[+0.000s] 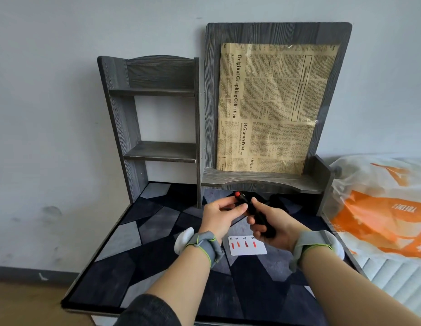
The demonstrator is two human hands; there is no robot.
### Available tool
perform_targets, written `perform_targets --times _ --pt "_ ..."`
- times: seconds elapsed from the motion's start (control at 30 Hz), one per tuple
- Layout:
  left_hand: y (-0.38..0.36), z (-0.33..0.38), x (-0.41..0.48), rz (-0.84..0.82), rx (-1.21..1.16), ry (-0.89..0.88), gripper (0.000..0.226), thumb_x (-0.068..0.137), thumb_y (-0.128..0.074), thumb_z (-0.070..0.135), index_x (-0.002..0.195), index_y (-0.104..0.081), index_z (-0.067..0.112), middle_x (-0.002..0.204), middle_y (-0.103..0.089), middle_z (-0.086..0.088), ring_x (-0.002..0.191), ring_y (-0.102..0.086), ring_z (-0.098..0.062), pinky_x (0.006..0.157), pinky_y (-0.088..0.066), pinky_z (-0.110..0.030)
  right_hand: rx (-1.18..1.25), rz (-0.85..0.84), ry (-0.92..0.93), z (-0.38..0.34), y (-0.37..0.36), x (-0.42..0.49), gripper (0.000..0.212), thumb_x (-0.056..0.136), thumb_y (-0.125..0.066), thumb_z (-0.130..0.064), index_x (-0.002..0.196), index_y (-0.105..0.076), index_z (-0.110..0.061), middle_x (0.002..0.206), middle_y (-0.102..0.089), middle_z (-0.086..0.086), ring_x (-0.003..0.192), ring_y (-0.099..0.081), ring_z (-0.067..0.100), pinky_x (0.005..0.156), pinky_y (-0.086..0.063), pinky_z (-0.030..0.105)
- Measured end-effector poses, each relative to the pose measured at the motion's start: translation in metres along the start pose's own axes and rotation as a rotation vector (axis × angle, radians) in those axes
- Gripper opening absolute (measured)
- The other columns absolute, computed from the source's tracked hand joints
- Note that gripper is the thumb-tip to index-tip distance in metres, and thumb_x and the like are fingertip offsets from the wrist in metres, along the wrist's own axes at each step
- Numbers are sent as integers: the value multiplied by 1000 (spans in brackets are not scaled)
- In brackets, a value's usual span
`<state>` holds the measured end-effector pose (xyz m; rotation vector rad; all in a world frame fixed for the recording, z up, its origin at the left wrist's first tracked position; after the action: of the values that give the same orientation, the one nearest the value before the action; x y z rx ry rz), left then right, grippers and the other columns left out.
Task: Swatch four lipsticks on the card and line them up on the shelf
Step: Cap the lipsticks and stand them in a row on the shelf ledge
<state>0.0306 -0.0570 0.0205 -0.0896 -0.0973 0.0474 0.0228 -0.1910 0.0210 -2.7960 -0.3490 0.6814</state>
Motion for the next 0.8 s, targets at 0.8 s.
perform_targets --times 0.8 --pt "2 15 -11 64 -95 21 23 83 -70 20 106 -71 14 88 -69 12 65 -59 20 68 -42 -17 16 8 50 -5 3 3 21 95 -54 -29 99 -59 -9 81 -71 8 37 -31 6 39 -40 18"
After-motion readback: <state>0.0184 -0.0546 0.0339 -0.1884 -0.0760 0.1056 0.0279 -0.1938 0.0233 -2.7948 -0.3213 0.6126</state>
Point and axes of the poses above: each hand's wrist, its own x-axis towards the middle knuckle, its own y-axis out of the back of the hand, z = x × y, the point moved 5 cm from there along x, towards the middle knuckle
